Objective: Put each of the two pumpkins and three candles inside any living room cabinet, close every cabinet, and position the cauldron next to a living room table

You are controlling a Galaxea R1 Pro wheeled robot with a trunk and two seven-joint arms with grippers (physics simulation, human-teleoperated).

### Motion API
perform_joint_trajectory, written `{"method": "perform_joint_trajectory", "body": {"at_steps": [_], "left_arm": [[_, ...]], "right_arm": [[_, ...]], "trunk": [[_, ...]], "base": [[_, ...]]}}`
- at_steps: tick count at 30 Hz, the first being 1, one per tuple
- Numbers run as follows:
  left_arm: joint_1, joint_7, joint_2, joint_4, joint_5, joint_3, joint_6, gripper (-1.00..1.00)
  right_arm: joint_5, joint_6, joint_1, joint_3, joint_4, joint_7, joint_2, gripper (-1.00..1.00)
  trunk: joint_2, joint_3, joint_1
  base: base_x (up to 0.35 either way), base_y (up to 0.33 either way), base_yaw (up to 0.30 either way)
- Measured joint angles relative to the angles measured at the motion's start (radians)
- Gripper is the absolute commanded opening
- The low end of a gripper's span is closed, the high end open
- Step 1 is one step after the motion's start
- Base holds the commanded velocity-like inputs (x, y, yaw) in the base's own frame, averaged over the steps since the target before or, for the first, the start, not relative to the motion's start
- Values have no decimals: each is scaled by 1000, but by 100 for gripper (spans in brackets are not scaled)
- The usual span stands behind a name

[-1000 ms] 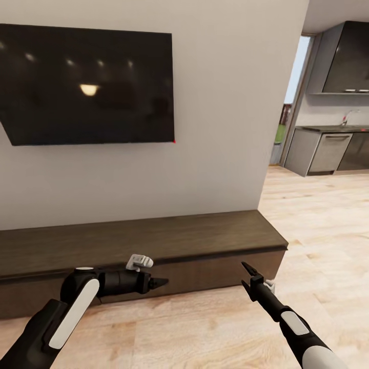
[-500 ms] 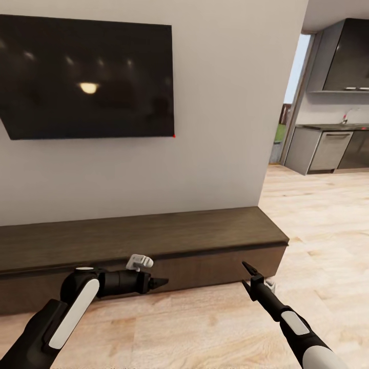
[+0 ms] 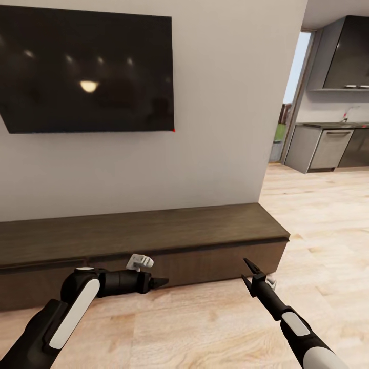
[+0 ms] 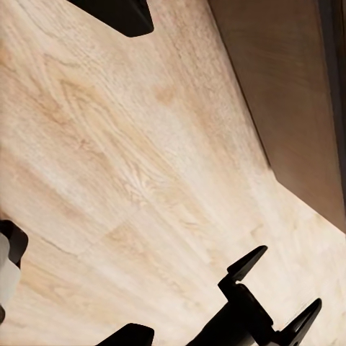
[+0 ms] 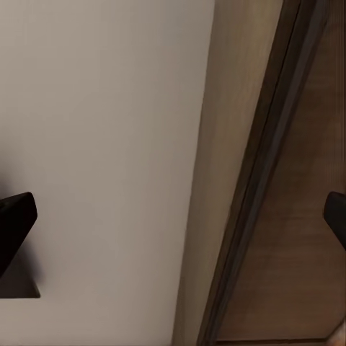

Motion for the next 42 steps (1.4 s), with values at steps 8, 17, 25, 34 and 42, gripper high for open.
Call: {"method": "perform_joint_trajectory", "body": {"at_steps": [8,17,25,34,42], "left_arm": [[0,0,0,0,0,0,0,100],[0,1,-2,0,0,0,-1,100],[0,1,-2,0,0,0,-1,100],[0,1,-2,0,0,0,-2,100],[0,1,-2,0,0,0,-2,100]], "right_arm": [[0,0,0,0,0,3,0,100],[0,0,0,0,0,3,0,100],[0,0,0,0,0,3,0,100],[0,0,0,0,0,3,0,100],[0,0,0,0,0,3,0,100]], "trunk": [[-56,-25,31],[-119,-53,65],[-175,-78,96],[-217,-109,120],[-219,-140,123]], "base": [[0,0,0],[0,0,0],[0,0,0],[0,0,0],[0,0,0]]}}
